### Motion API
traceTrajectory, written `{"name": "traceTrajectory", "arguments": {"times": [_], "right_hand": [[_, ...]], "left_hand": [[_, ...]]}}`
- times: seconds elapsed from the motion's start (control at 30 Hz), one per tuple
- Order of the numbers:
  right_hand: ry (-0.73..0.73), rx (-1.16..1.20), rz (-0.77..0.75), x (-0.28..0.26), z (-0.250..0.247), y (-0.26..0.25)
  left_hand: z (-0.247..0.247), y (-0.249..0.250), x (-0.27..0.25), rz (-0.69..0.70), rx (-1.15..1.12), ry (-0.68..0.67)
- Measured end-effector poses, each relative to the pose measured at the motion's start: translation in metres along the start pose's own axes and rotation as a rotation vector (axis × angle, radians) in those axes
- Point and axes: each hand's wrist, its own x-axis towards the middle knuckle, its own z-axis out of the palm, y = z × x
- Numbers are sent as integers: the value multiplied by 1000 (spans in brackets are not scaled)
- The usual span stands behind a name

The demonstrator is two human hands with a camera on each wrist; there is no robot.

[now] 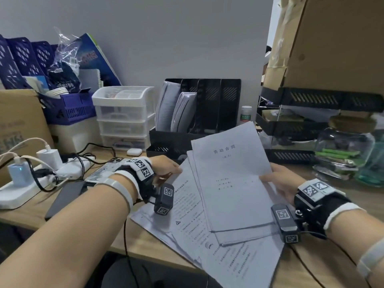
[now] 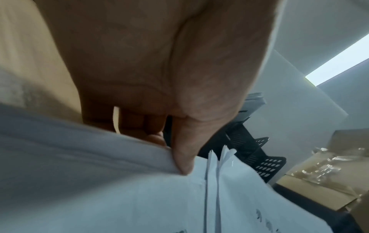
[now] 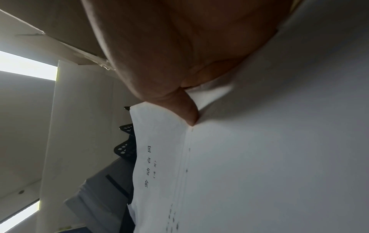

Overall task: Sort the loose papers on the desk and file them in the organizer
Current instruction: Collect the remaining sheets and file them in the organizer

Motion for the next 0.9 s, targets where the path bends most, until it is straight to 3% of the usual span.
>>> {"name": "traceTrajectory", "arguments": {"times": [0.1, 0.27, 0.37, 0.47, 0.7, 0.8, 0.9], "right_hand": [[16, 44, 13, -8, -1, -2], [168, 197, -27, -23, -7, -17], [280, 275, -95, -23, -20, -21], [322, 345, -156, -20, -29, -37], [309, 513, -310, -47, -5, -121], [311, 518, -393, -45, -1, -143], [282, 557, -439, -45, 2, -159]], "left_hand": [[-10, -2, 2, 120, -148, 140], [-55, -7, -15, 227, -293, 588], [-76, -22, -20, 274, -509, 744], [-94, -44, -10, 298, -648, 838], [-90, -2, -62, 454, -993, 925], [-100, 10, -67, 404, -972, 1010], [-104, 15, -59, 405, -1022, 954]]}}
